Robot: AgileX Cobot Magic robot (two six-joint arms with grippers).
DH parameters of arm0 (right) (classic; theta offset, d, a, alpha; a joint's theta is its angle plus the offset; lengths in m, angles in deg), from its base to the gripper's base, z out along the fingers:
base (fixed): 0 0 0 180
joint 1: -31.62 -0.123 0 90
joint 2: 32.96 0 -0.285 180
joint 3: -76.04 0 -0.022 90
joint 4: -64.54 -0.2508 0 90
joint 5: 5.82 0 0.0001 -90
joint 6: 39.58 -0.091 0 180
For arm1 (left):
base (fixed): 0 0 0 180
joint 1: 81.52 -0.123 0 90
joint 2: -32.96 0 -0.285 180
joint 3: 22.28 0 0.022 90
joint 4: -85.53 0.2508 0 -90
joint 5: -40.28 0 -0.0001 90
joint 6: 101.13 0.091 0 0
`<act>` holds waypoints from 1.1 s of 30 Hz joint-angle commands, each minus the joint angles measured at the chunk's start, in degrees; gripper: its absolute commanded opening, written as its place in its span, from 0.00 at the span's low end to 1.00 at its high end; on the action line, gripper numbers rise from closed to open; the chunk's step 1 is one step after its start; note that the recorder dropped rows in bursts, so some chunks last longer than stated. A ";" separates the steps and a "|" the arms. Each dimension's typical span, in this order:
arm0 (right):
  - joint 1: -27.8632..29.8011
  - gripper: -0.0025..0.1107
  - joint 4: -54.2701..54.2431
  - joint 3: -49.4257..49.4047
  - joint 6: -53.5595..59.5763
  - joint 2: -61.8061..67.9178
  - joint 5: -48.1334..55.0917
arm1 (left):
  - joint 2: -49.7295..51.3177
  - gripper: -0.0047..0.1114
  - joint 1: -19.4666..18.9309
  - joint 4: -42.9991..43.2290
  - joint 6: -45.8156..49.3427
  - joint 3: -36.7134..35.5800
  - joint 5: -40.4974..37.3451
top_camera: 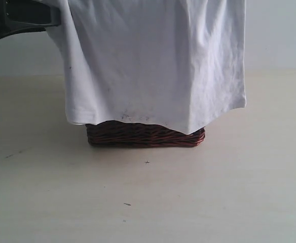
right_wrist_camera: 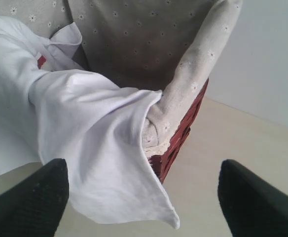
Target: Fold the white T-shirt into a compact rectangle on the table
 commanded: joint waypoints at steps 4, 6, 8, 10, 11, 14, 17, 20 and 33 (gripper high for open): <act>-0.17 0.72 -0.55 0.33 0.42 -0.27 -0.77 | 1.28 0.48 2.22 -0.36 3.13 -0.13 0.61; -0.17 0.72 -0.55 0.33 0.42 -0.27 -0.77 | 1.28 0.35 2.22 -0.36 3.13 -0.13 0.61; -0.17 0.72 -0.55 0.33 0.42 -0.27 -0.77 | 1.28 0.21 2.22 -0.36 3.26 -0.13 0.61; -0.17 0.72 -0.55 0.33 0.42 -0.27 -0.77 | 1.28 0.09 2.22 -0.36 3.26 -0.13 0.73; -0.17 0.72 -0.55 0.33 0.42 -0.27 -0.89 | 1.28 0.04 2.22 -0.36 3.65 -0.13 0.89; -0.17 0.72 -0.55 0.33 0.42 -0.27 -1.13 | 1.28 0.04 2.22 -1.39 4.79 -0.13 3.05; -0.17 0.72 -0.55 0.33 0.42 -0.27 -1.25 | 0.27 0.04 2.22 -6.23 6.63 -0.13 5.03; -0.17 0.72 0.08 0.33 0.42 -0.38 -1.35 | -2.29 0.04 2.22 -12.58 9.60 0.09 6.70; -0.17 0.71 0.60 0.33 0.42 -0.60 -2.13 | -6.31 0.04 2.22 -23.03 10.30 17.25 -8.10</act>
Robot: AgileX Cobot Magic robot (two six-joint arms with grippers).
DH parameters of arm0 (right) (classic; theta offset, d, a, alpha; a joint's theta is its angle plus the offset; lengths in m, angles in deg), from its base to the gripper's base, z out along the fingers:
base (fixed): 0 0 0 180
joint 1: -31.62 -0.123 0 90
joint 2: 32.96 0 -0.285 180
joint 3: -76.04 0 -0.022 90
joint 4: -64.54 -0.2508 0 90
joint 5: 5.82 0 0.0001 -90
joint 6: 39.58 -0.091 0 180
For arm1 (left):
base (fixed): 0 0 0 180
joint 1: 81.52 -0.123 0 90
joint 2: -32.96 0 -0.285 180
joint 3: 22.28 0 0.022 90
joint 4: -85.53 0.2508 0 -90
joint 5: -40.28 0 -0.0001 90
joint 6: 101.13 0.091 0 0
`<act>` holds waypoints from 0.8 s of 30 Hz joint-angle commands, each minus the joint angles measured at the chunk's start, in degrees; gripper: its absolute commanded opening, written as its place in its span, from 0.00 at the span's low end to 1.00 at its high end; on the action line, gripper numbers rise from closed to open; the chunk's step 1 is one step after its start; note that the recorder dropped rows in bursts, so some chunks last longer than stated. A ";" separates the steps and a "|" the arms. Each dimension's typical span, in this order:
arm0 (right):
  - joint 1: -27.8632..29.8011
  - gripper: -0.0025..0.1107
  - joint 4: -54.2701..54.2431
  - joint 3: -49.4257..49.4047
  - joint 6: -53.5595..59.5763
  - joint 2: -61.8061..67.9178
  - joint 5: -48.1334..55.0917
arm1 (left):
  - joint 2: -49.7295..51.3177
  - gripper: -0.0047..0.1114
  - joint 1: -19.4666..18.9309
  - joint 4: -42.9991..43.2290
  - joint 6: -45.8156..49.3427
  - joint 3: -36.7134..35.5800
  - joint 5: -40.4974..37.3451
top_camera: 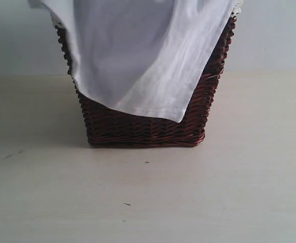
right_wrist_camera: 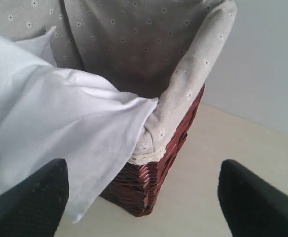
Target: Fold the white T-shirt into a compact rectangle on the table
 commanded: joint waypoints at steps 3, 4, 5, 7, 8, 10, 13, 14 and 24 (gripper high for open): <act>-0.17 0.71 1.00 0.33 0.52 -0.48 -0.91 | 0.44 0.04 0.29 -3.30 -2.11 9.24 -7.42; -0.17 0.71 1.00 0.33 0.52 -0.48 -0.91 | 0.44 0.04 0.29 -3.45 -2.10 10.07 -7.87; -0.17 0.71 1.00 0.33 0.52 -0.48 -0.91 | 0.44 0.04 0.29 -3.58 -2.10 11.13 -8.44; -0.17 0.71 1.11 0.33 0.52 -0.48 -0.91 | 0.44 0.04 0.29 -3.58 -1.96 13.58 -9.98; -0.17 0.71 1.24 0.33 0.52 -0.48 -0.91 | 0.44 0.04 0.29 -3.58 -1.20 14.95 -11.23; -0.17 0.71 1.24 0.33 0.52 -0.48 -0.91 | 0.44 0.04 0.29 -3.58 -0.14 17.68 -13.91; -0.17 0.71 1.35 0.33 0.52 -0.48 -0.91 | 0.44 0.04 0.29 -4.36 0.45 21.66 -17.12; -0.17 0.71 1.35 0.33 0.52 -0.48 -0.91 | 0.71 0.04 0.29 -5.10 0.45 23.09 -17.87; -0.17 0.71 1.11 0.33 0.66 -0.37 -1.32 | 8.04 0.04 0.29 -17.95 0.54 43.64 -22.31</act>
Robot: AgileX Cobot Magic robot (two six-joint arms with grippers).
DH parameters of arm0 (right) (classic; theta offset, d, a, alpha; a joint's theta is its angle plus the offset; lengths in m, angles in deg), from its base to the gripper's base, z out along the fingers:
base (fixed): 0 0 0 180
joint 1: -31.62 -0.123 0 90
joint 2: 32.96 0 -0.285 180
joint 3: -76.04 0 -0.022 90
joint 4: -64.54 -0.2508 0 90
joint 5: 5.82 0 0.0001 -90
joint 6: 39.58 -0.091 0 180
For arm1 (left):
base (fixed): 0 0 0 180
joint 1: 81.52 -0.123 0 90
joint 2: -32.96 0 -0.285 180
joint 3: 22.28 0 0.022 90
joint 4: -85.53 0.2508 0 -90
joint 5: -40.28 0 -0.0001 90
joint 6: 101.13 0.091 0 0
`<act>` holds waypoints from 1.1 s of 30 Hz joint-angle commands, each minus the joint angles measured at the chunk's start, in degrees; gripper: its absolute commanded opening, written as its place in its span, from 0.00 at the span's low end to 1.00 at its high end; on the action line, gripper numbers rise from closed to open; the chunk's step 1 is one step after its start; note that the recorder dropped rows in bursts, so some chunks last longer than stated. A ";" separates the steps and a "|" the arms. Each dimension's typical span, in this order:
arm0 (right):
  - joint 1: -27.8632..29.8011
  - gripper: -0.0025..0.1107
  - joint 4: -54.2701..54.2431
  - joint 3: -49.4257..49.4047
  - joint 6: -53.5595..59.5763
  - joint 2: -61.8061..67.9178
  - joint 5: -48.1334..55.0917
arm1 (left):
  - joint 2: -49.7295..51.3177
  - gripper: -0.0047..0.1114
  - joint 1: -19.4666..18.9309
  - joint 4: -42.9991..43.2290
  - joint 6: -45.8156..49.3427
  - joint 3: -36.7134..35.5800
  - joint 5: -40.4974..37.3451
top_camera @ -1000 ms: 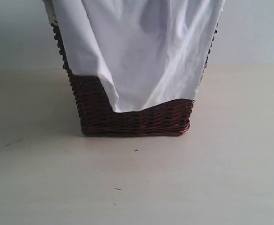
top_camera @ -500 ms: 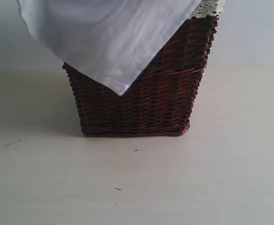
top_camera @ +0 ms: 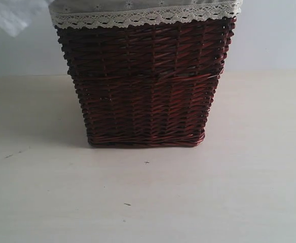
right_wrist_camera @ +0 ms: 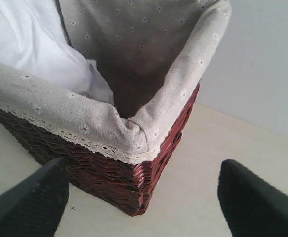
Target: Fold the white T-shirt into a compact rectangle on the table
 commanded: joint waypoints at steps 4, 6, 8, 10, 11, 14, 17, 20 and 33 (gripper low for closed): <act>-0.17 0.71 -0.24 0.33 0.65 -0.37 -1.50 | 3.94 0.04 0.29 -7.45 0.41 19.55 -7.20; -0.17 0.71 -0.24 0.33 0.65 -0.37 -1.50 | 4.16 0.04 0.29 -7.94 0.41 25.03 -9.47; -0.17 0.71 -0.24 0.33 0.65 -0.37 -1.50 | 4.16 0.04 0.29 -8.07 0.41 33.02 -14.69; -0.17 0.71 -0.24 0.33 0.65 -0.37 -1.50 | 4.16 0.04 0.29 -8.07 0.41 35.86 -14.85; -0.17 0.71 -0.24 0.33 0.65 -0.37 -1.50 | 4.16 0.04 0.29 -8.07 0.30 36.72 -14.85; -0.17 0.71 -0.24 0.33 0.55 -0.37 -1.50 | 4.16 0.04 0.29 -8.20 -0.92 40.43 -14.85; -0.17 0.71 -0.24 0.33 0.46 -0.37 -1.14 | 3.69 0.04 0.29 -6.39 -5.02 41.51 -12.99; -0.17 0.71 -0.37 0.33 0.46 -0.37 -0.12 | 3.69 0.04 0.29 4.73 -17.14 41.51 -7.09; -0.17 0.71 -0.37 0.33 0.33 -0.48 0.58 | 4.11 0.04 0.29 31.37 -26.76 37.33 27.82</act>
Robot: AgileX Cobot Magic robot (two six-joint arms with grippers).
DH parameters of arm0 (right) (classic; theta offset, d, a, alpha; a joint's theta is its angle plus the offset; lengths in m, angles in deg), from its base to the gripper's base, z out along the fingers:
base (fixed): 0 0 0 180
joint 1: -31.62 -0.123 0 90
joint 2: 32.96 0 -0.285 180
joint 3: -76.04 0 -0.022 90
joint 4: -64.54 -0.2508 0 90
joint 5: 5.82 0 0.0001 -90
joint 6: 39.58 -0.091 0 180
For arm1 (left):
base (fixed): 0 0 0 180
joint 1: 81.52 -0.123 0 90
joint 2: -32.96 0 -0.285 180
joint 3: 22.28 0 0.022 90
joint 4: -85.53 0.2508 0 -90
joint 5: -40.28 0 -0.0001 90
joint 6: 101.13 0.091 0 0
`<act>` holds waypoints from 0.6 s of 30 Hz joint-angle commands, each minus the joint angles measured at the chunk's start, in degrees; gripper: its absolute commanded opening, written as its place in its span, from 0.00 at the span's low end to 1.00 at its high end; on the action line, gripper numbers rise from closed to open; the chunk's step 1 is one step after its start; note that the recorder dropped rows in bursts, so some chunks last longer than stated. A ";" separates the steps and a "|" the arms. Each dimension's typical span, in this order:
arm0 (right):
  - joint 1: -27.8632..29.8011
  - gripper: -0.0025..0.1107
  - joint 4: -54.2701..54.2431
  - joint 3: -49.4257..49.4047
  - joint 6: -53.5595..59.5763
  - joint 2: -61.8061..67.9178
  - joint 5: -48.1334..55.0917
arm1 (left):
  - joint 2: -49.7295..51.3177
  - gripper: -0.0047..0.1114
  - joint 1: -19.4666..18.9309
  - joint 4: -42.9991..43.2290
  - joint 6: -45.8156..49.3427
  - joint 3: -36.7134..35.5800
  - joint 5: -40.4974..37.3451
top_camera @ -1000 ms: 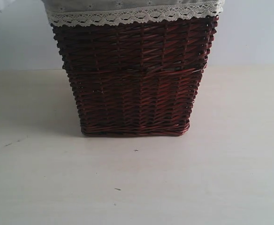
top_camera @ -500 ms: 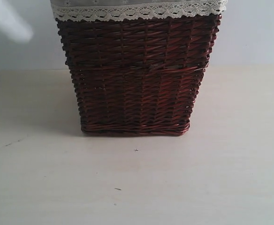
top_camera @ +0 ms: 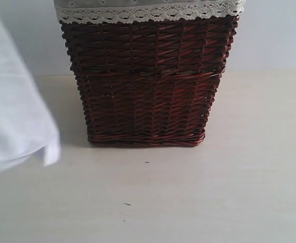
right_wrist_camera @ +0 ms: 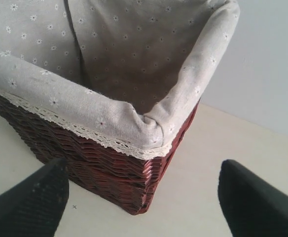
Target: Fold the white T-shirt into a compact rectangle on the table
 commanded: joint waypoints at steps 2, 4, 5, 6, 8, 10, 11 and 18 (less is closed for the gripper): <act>-0.17 0.71 -0.26 0.33 0.22 -0.48 0.80 | 0.25 0.04 0.29 1.18 -0.58 -4.13 6.50; -0.17 0.71 -0.26 0.33 0.22 -0.48 0.94 | 0.25 0.04 0.29 1.18 -0.58 -5.17 7.45; -0.17 0.71 -0.26 0.33 0.22 -0.48 0.94 | 0.25 0.04 0.29 1.18 -0.58 -5.63 8.00; -0.17 0.71 -0.26 0.33 0.22 -0.48 0.94 | 0.25 0.04 0.29 1.18 -0.58 -5.81 8.43; -0.17 0.71 -0.26 0.33 0.22 -0.48 0.94 | 0.25 0.04 0.29 1.18 -0.58 -5.81 9.03; -0.17 0.71 -0.26 0.33 0.22 -0.48 0.94 | 0.25 0.04 0.29 1.18 -0.58 -5.81 11.22; -0.17 0.71 -0.26 0.33 0.22 -0.48 0.94 | 0.25 0.04 0.29 1.18 -0.58 -5.94 12.84; -0.17 0.71 -0.26 0.33 0.22 -1.85 0.70 | -0.98 0.04 0.38 1.18 -0.58 -10.08 12.84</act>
